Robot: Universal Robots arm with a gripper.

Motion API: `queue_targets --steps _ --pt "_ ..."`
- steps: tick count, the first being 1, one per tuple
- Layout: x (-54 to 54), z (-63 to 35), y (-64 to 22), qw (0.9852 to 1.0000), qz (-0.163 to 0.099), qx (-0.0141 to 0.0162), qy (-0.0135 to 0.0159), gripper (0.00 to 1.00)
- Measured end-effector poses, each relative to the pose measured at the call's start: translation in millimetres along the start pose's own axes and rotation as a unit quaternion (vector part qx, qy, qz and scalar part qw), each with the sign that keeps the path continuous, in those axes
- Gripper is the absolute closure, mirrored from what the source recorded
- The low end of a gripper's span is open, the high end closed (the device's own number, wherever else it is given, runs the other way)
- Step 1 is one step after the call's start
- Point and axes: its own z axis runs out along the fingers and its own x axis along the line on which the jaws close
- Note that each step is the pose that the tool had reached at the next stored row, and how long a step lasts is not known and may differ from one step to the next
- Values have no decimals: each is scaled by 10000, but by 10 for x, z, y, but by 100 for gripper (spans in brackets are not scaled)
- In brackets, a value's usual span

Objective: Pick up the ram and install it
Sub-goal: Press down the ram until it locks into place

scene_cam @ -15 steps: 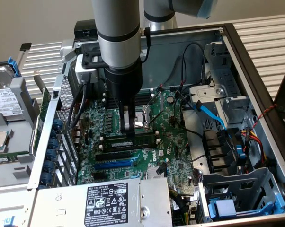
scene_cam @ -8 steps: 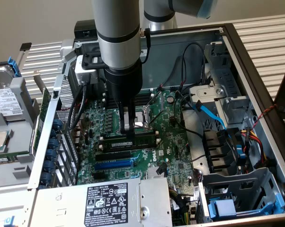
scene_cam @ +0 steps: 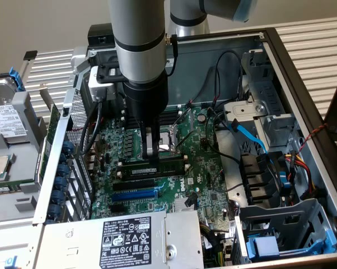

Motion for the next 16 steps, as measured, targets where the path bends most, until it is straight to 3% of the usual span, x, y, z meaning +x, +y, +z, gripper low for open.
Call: queue_targets --steps 16 --pt "18 2 1 10000 0 0 0 88"
